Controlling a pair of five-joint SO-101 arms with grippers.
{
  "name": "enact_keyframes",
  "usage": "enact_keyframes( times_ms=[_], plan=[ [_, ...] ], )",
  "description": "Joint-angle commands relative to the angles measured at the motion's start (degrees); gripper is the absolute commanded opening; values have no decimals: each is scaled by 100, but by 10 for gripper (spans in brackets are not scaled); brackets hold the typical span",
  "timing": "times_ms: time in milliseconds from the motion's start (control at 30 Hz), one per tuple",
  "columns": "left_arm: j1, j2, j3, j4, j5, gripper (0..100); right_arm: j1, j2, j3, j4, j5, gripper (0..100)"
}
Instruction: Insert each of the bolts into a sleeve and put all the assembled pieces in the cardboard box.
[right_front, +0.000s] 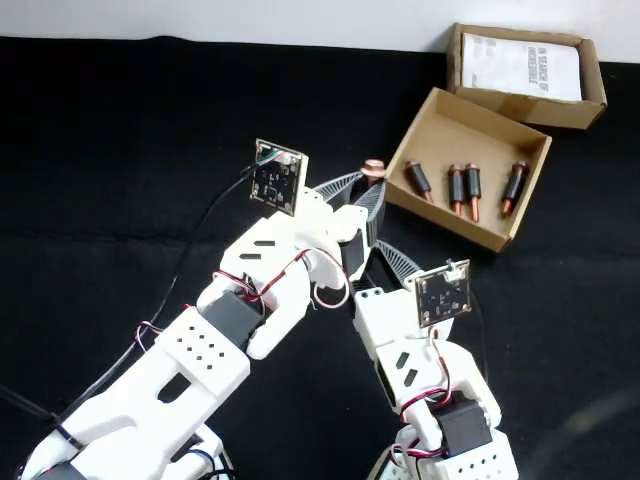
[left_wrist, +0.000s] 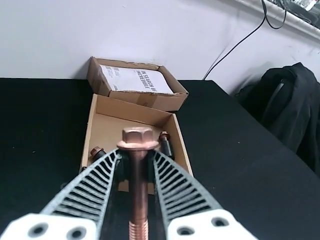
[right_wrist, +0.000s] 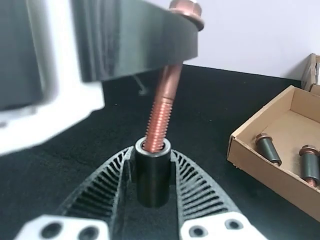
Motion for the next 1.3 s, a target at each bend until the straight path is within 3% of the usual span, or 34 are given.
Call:
enact_keyframes(
  times_ms=[0,233,533,767,900,1067,1267],
  plan=[
    [119,4,-259,-26,-53,9,251,-57,-453,-101,26,8],
    [198,-40,-180,176,-44,9,532,-48,-488,-110,26,8],
    [1200,-831,-22,1284,-18,9,848,-40,-400,-110,44,8],
    [1226,-822,743,1231,-44,9,822,-40,-444,-101,26,8],
    [1200,-602,1138,589,-62,9,673,-57,-462,-13,44,8],
    [1209,-286,1138,316,-448,9,242,-57,-760,497,44,8],
    [1209,-286,1138,246,-870,10,242,-48,-734,505,44,8]
  ],
)
